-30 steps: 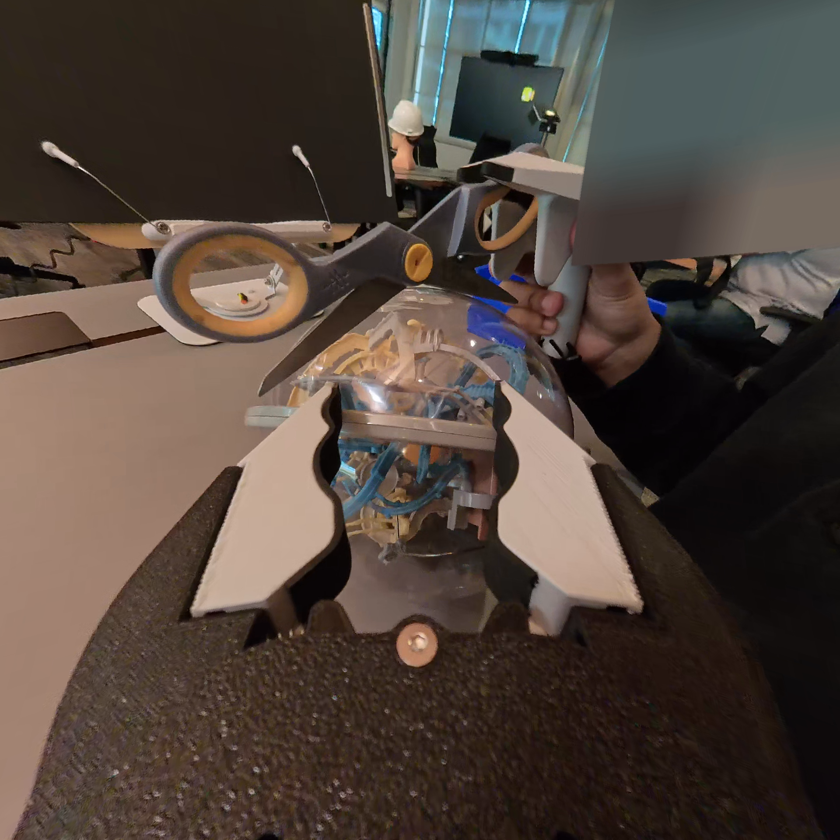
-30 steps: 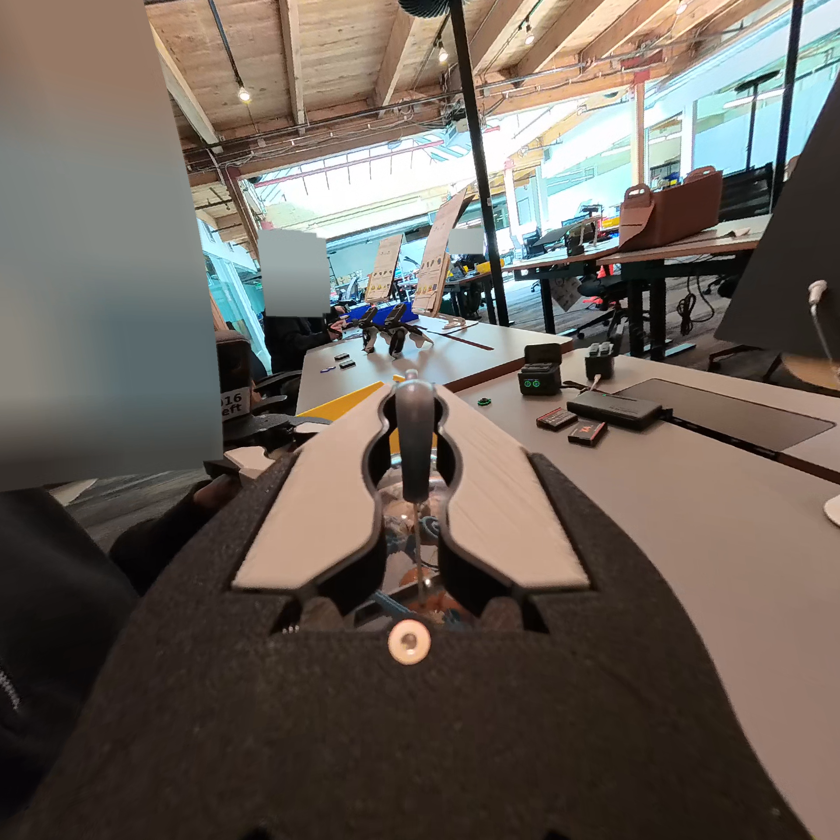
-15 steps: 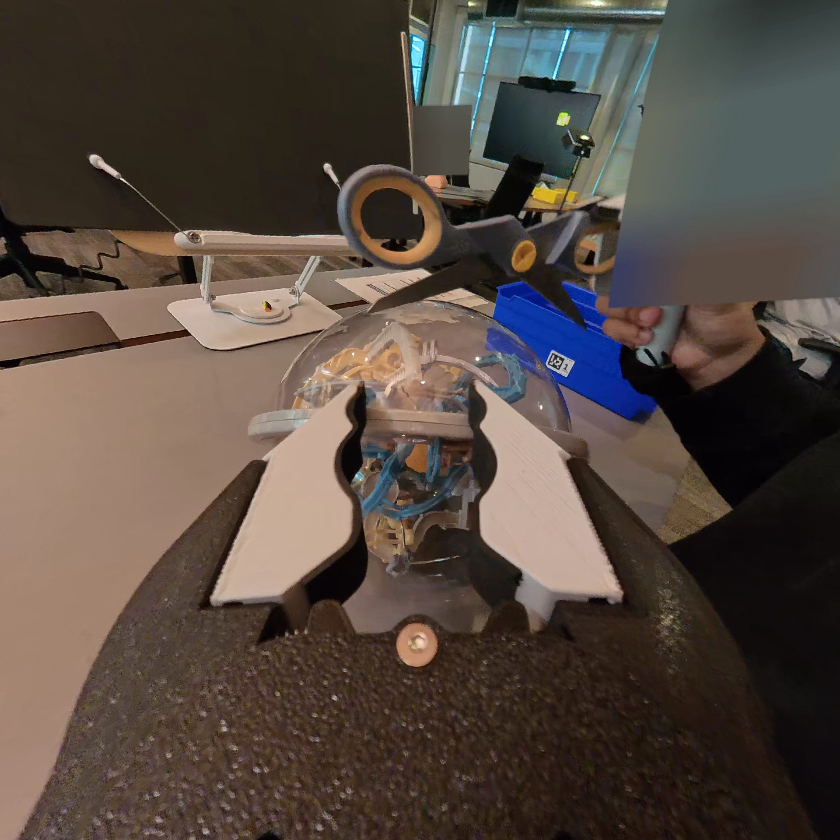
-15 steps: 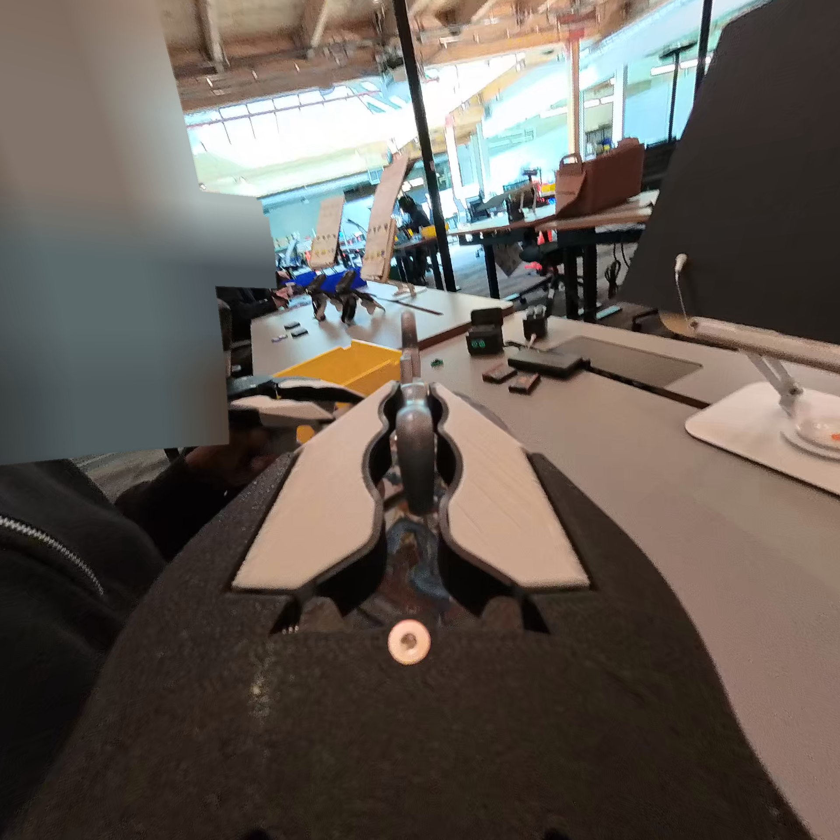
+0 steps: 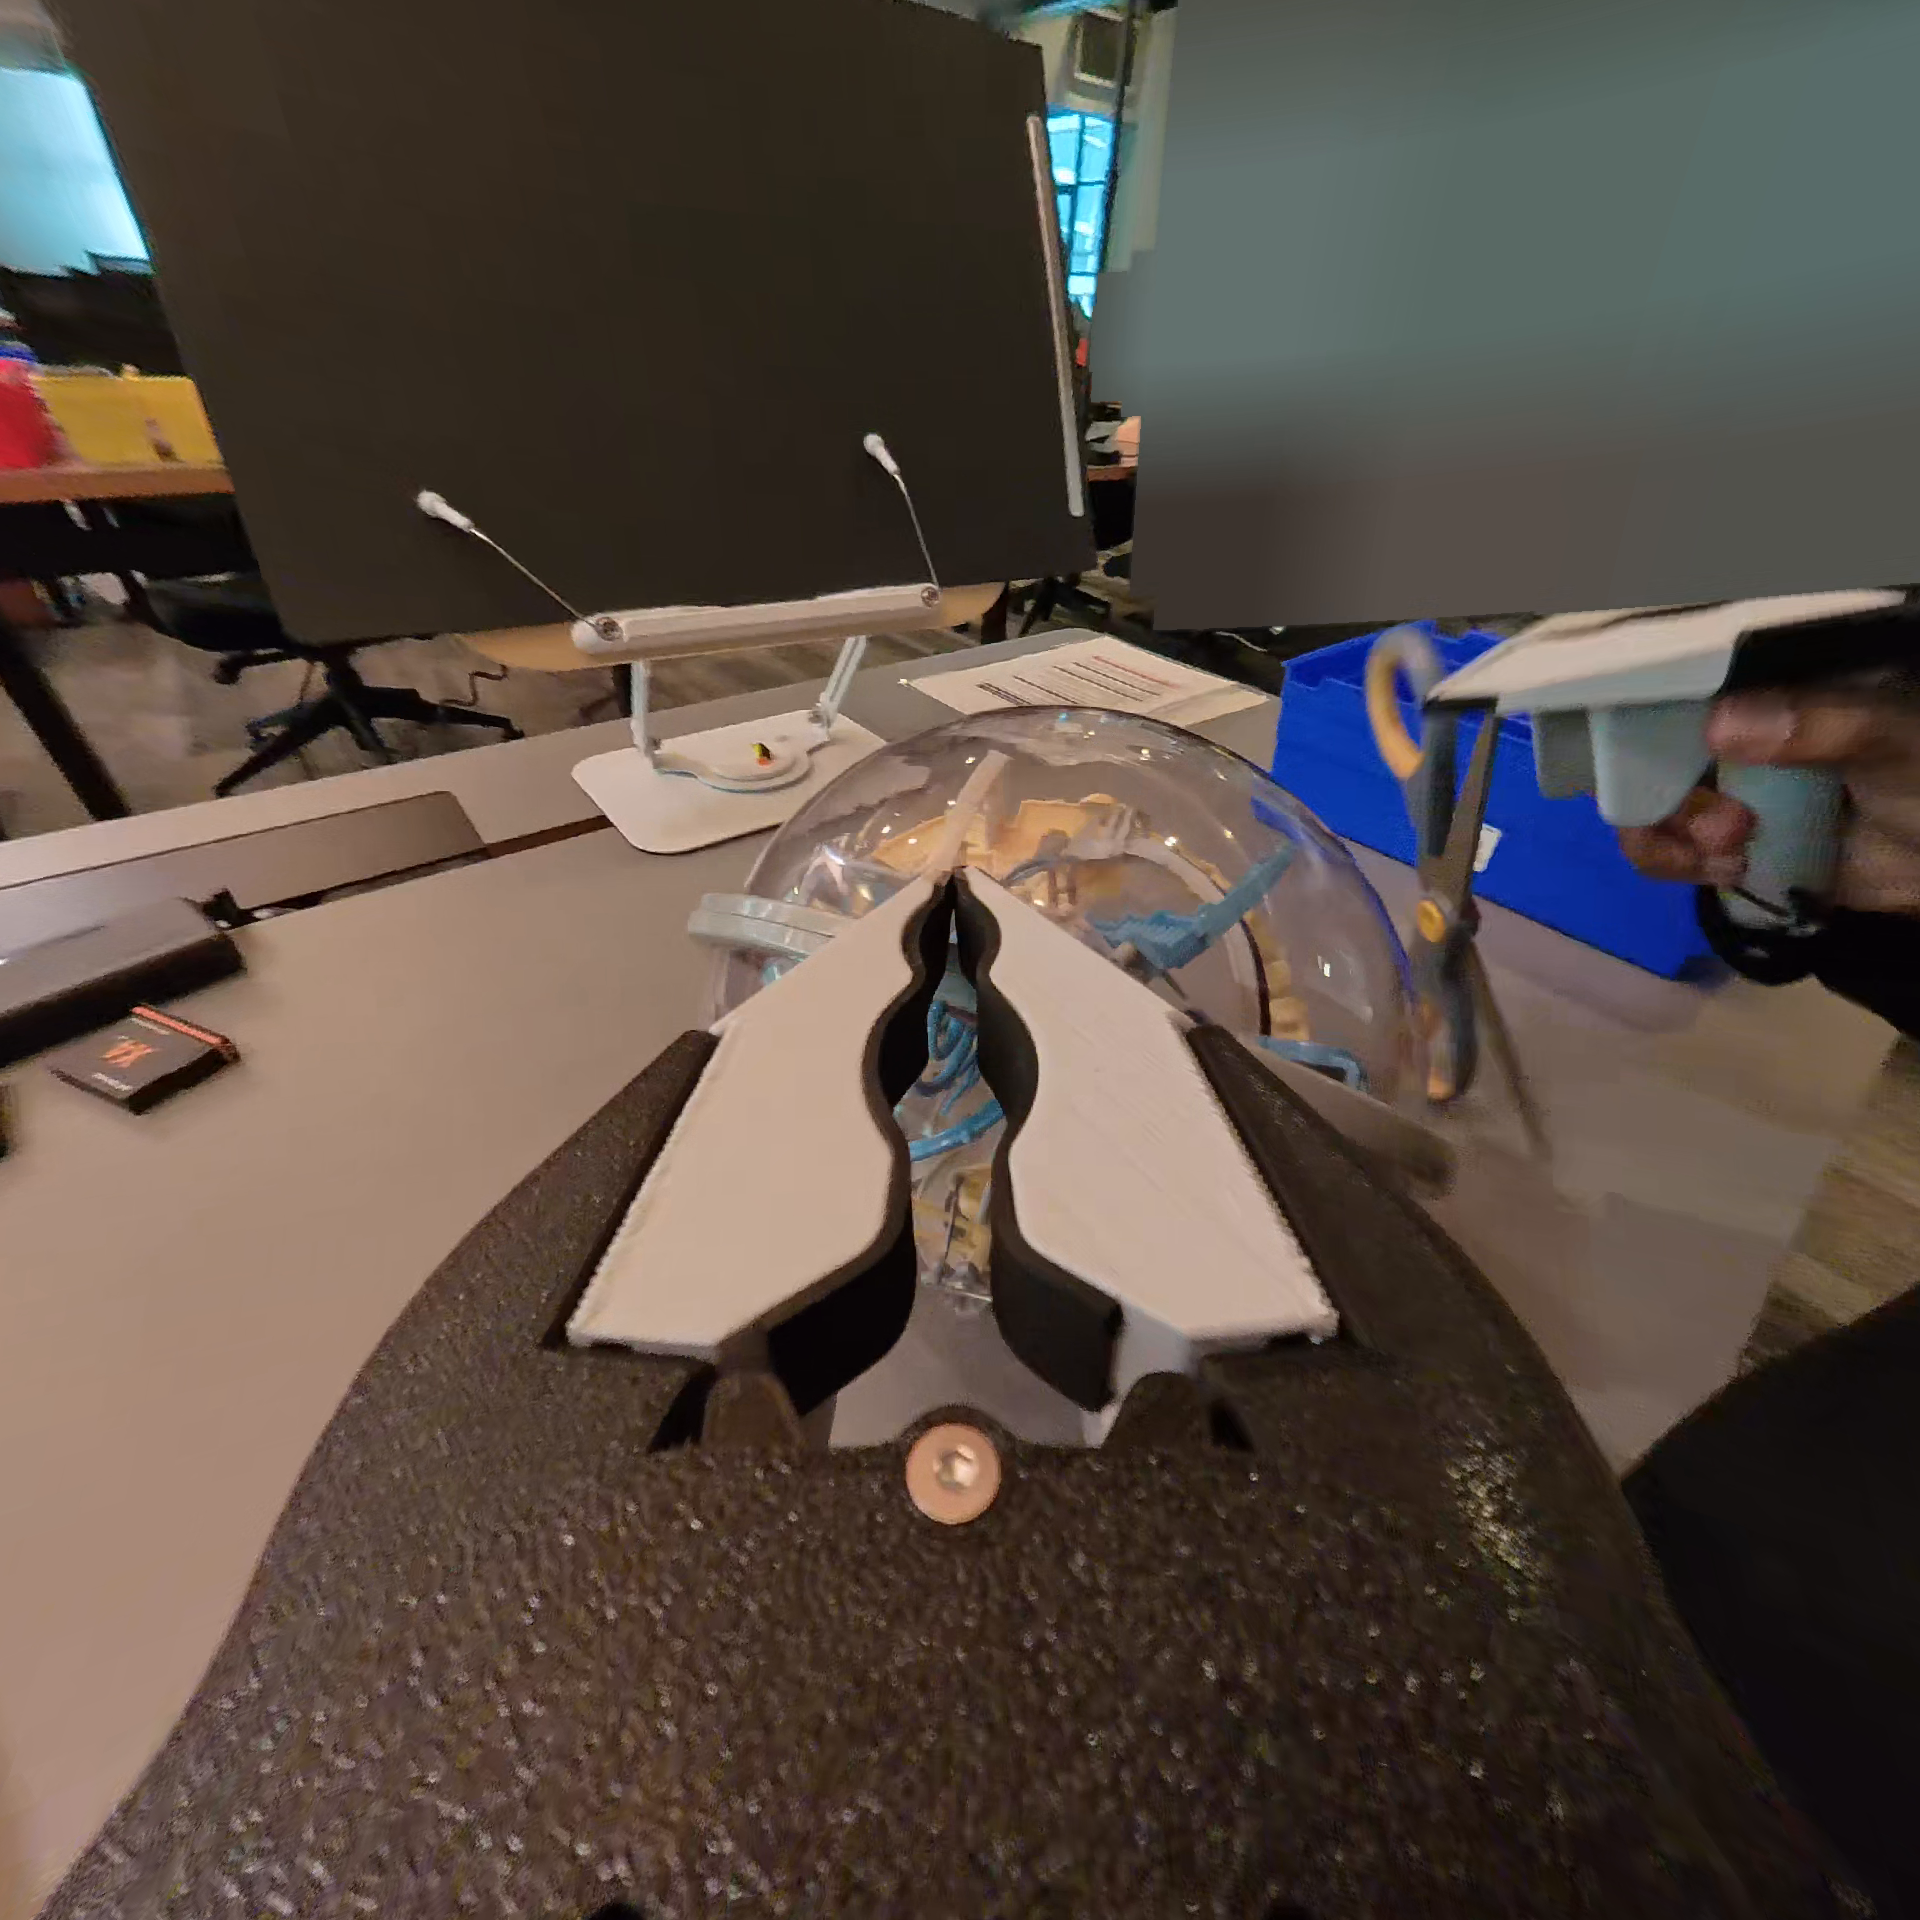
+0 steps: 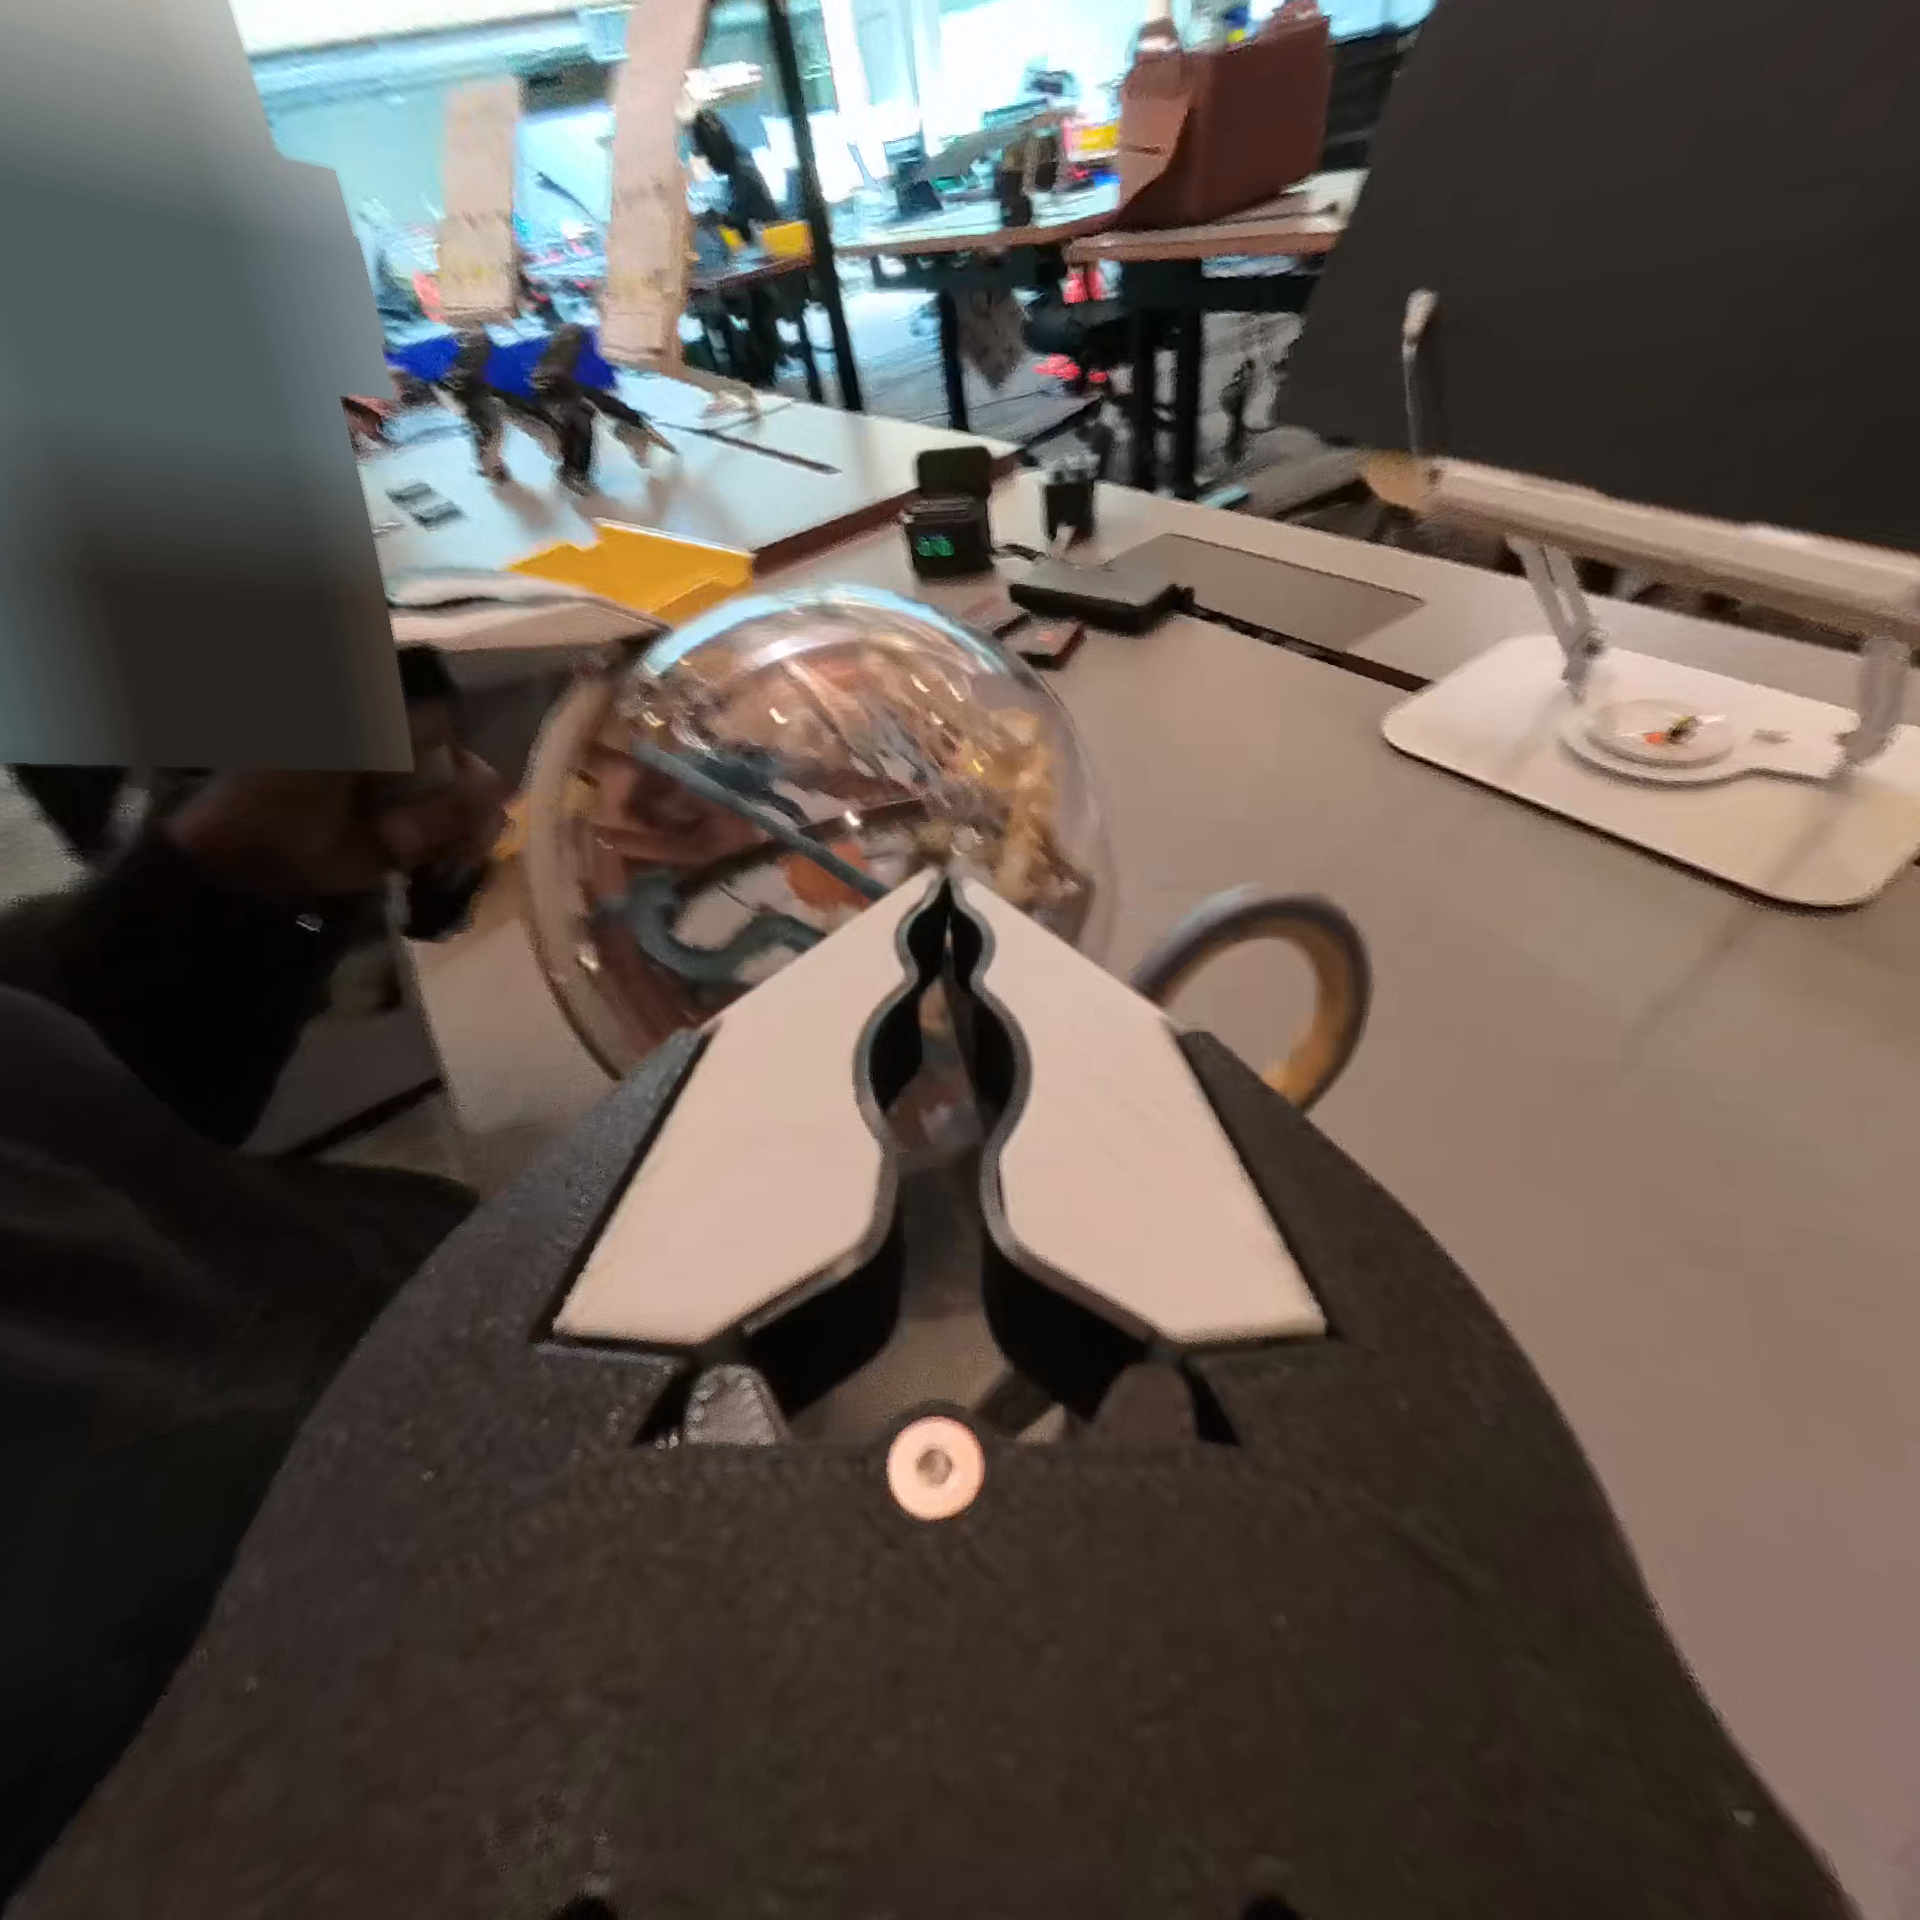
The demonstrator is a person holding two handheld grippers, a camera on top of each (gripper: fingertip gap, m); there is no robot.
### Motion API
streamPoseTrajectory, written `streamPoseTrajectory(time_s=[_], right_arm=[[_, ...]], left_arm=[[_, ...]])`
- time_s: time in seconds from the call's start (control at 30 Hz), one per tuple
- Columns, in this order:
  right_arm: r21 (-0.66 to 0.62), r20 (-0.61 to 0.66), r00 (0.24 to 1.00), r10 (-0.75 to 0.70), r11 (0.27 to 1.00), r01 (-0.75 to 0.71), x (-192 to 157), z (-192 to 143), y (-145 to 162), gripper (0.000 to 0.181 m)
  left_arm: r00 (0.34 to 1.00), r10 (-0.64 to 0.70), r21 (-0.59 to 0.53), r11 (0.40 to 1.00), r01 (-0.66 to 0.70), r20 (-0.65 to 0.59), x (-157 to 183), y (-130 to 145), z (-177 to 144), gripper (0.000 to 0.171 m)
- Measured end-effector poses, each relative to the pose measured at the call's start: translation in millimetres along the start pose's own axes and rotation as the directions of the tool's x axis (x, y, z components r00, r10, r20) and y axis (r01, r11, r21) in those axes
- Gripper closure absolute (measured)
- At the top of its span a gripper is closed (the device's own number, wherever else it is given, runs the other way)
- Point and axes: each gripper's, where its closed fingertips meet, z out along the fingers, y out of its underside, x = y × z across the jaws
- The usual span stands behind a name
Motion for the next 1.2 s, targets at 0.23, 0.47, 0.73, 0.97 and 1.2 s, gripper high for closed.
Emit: streamPoseTrajectory(time_s=[0.23,0.47,0.73,0.97,1.2], right_arm=[[-0.084,-0.126,0.992,0.022,0.996,-0.033,29.3,-5.3,48.5,0.181],[-0.17,-0.254,0.959,0.128,0.97,-0.174,81.1,-53.9,65.2,0.169],[-0.736,-0.045,0.999,0.031,0.674,-0.054,99.6,-35.7,152.2,0.13],[-0.875,0.068,0.997,0.041,0.483,0.04,102.0,-31.3,177.1,0.155],[-0.79,-0.023,1.0,0.005,0.613,-0.021,95.0,-27.6,162.9,0.158]], left_arm=[[0.999,0.021,-0.003,1.0,-0.021,0.024,-8.4,0.1,0.3,0.171],[1.0,-0.01,0.012,1.0,0.01,0.015,-14.4,-0.5,2.4,0.171],[1.0,-0.004,0.013,1.0,0.004,0.016,-15.7,-0.3,2.7,0.171],[1.0,0.016,0.01,1.0,-0.016,0.013,-10.1,0.0,-1.5,0.17],[0.999,-0.037,0.07,0.997,0.039,-0.034,-9.6,-15.7,-10.8,0.165]])
